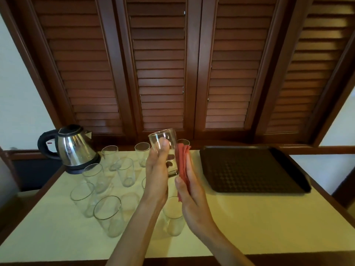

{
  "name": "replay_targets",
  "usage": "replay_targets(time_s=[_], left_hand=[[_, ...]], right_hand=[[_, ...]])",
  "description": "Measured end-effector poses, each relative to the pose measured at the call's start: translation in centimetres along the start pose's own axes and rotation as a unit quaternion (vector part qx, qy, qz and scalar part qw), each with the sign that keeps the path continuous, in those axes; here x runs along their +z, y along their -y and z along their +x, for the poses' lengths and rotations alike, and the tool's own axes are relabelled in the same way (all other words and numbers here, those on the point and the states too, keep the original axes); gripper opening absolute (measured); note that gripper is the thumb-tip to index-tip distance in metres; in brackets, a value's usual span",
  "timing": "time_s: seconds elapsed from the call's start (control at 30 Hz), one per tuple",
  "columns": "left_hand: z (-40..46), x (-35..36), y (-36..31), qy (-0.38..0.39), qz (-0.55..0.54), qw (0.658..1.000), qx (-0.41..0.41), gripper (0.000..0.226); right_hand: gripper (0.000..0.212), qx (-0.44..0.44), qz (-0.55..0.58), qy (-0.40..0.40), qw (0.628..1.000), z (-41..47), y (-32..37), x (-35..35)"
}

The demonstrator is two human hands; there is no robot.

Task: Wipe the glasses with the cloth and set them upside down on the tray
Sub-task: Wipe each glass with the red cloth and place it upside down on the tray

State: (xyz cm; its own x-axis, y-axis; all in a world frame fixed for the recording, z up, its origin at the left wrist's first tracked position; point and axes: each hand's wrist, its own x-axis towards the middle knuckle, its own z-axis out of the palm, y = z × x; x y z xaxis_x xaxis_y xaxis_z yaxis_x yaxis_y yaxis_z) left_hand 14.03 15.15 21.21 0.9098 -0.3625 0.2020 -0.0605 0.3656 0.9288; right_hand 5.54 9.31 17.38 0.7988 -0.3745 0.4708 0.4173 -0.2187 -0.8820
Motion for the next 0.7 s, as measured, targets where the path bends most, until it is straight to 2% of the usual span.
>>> replay_targets(time_s=[0.07,0.13,0.2,0.23,0.4,0.57,0.7], left_hand=[[0.0,0.0,0.2,-0.018,-0.051,0.999,0.003,0.054],[-0.1,-0.1,0.7,-0.026,-0.060,0.998,0.009,0.051],[0.2,-0.7,1.2,-0.037,-0.057,0.997,0.029,0.051],[0.5,-1.2,1.4,-0.040,-0.056,0.997,0.037,0.055],[0.4,-1.9,1.9,0.002,-0.046,0.998,0.047,0.071],[1.5,-1.8,0.3,-0.005,-0.083,0.993,0.085,0.076],[0.7,-1.9,0.7,0.001,-0.046,0.994,0.097,0.080]], right_hand=[[0.049,0.099,0.097,-0.039,0.990,0.2,0.3,-0.4],[0.043,0.194,0.252,-0.064,0.946,1.2,0.6,-0.9],[0.042,0.235,0.353,-0.076,0.902,1.8,1.2,-1.6],[0.042,0.238,0.372,-0.076,0.894,2.0,1.6,-1.9],[0.037,0.211,0.297,-0.114,0.924,3.3,2.3,-2.9],[0.049,0.249,0.341,-0.154,0.894,1.2,1.7,-0.6],[0.037,0.230,0.310,-0.149,0.910,3.3,2.2,-1.6]])
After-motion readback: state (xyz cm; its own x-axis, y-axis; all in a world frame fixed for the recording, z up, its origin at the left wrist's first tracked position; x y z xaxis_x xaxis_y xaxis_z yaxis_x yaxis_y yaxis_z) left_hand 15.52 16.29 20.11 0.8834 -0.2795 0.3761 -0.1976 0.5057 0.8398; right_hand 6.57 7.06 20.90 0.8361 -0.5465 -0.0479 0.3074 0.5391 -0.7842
